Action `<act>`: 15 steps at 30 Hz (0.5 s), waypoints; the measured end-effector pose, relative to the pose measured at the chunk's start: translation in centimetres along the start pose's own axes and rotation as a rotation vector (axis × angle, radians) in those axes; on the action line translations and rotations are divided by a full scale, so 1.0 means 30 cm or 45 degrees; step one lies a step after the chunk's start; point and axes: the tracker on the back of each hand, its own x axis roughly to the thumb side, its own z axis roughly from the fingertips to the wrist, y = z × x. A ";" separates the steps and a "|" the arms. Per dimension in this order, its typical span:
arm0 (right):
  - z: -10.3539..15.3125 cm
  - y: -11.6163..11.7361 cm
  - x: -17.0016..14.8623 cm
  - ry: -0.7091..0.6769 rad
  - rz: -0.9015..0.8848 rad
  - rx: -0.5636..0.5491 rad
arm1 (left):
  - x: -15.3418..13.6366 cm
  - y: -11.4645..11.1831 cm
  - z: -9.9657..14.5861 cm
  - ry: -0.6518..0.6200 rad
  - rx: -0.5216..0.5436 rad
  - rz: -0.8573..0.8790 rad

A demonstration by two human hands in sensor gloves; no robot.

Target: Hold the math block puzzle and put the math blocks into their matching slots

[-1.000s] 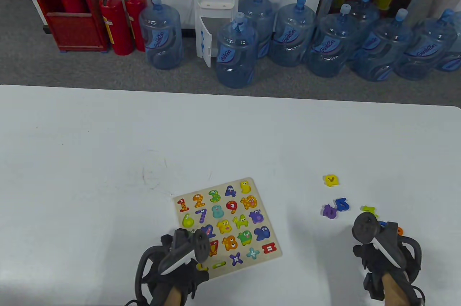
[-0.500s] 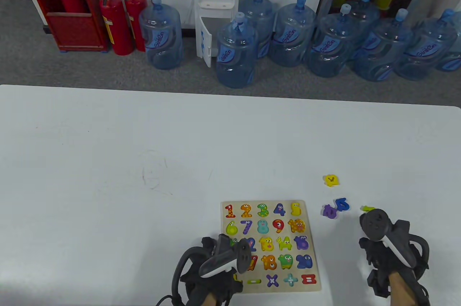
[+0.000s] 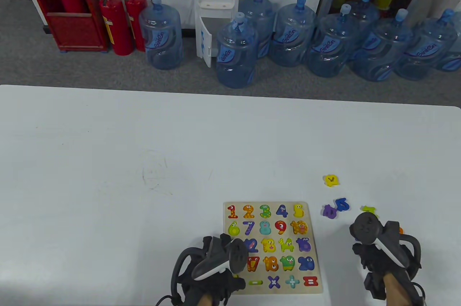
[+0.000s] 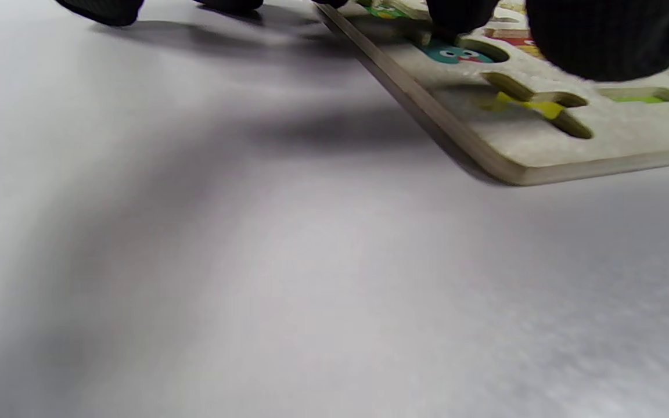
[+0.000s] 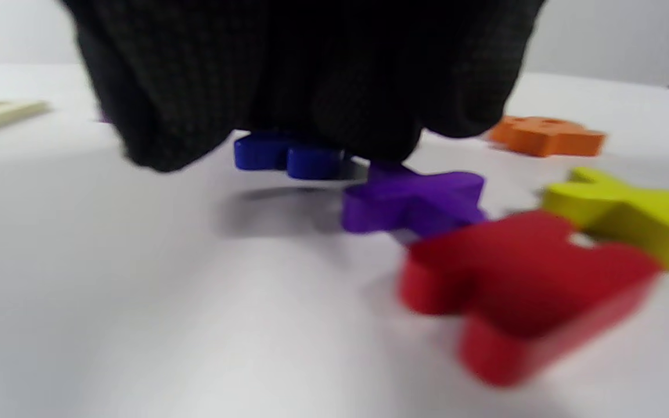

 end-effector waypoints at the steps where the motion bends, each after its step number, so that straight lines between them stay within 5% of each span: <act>1: 0.004 -0.001 0.011 -0.032 -0.023 0.001 | -0.005 0.000 -0.002 0.008 -0.001 -0.002; 6: 0.026 -0.019 0.044 -0.163 -0.107 0.051 | -0.045 0.014 0.000 0.100 0.058 -0.017; 9: 0.035 -0.034 0.039 -0.152 -0.156 -0.045 | -0.068 0.019 0.005 0.102 0.072 0.084; 15: 0.022 0.003 0.052 -0.056 0.081 -0.013 | -0.103 0.110 0.087 0.130 0.221 0.220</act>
